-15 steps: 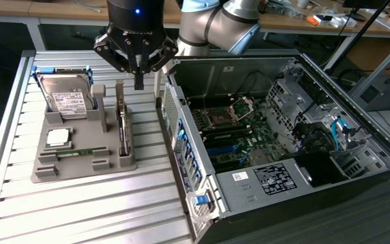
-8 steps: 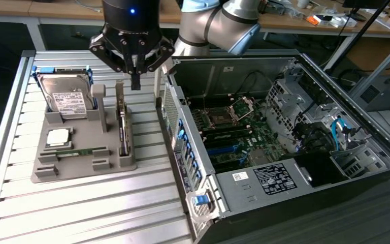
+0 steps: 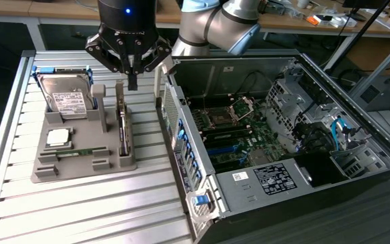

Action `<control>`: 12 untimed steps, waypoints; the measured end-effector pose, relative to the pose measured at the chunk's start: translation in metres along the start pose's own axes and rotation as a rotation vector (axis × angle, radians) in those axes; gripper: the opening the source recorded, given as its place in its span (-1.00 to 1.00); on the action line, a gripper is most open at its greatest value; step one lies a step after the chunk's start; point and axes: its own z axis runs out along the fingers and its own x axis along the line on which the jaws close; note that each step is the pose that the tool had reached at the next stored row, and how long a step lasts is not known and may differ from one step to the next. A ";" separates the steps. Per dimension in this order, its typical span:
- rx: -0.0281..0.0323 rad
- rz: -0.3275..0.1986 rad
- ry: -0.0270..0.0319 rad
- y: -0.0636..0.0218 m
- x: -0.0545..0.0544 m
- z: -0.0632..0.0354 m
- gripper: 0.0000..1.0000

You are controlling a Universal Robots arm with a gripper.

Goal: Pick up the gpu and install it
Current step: 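Reach for the gpu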

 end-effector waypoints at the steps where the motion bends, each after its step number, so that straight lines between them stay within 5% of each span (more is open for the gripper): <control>1: 0.0000 0.000 0.0000 -0.0001 0.001 0.0000 -0.79; 12: 0.0000 0.000 0.0000 -0.0010 0.013 -0.0003 -0.79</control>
